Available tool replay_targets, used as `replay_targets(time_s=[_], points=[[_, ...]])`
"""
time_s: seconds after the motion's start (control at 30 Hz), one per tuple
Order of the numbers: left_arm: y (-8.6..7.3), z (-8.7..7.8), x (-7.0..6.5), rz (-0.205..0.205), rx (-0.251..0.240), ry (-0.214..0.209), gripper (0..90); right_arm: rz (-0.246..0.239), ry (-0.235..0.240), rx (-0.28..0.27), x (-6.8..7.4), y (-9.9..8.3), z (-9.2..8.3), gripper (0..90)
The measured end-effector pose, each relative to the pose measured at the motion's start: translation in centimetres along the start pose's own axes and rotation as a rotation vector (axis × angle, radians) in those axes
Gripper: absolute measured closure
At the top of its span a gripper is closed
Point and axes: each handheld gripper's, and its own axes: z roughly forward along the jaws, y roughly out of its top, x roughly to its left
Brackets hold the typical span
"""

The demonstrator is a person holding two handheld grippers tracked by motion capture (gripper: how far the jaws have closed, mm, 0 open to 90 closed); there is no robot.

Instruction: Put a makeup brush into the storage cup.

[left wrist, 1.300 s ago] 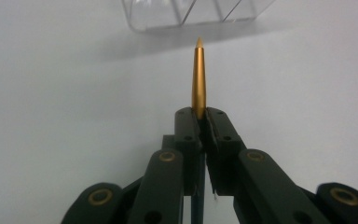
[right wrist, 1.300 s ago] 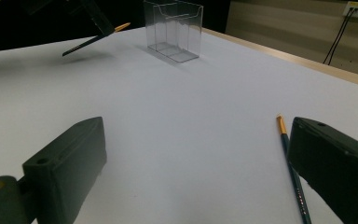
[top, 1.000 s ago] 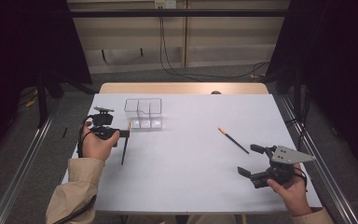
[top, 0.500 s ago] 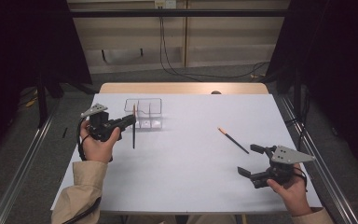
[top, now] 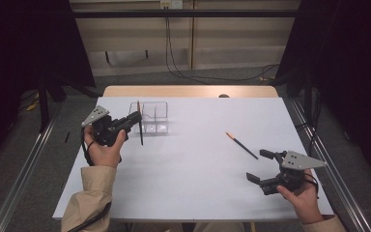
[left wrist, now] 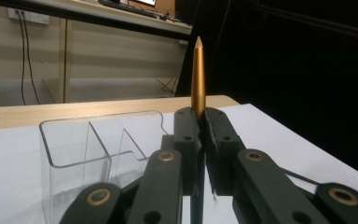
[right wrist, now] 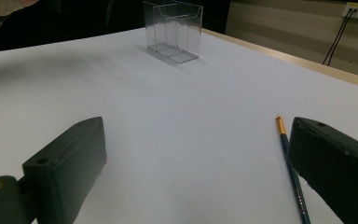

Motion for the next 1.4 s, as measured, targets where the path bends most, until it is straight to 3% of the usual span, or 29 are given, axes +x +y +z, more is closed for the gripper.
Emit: replay_targets(time_s=[0.3, 0.57, 1.03, 1.13, 1.4], points=[[0.5, 0.6, -0.5, 0.008, -0.048, -0.022, 84.1, -0.001, 0.002, -0.005, 0.0, 0.0, 0.0, 4.1], [1.0, 1.4, -0.8, 0.021, -0.083, -0.013, 84.1, -0.002, 0.002, -0.007, 0.0, 0.0, 0.0, 4.1], [1.5, 2.7, -0.6, 0.018, -0.120, -0.017, 84.1, 0.011, -0.008, -0.013, -0.1, -0.1, 0.0, 5.0], [1.6, 2.8, -0.4, 0.036, -0.109, -0.022, 84.1, 0.010, -0.009, -0.013, -0.1, -0.1, 0.0, 5.0], [1.7, 3.5, -0.4, 0.035, -0.120, -0.022, 84.1, 0.015, -0.010, -0.012, -0.2, -0.2, 0.0, 5.3]])
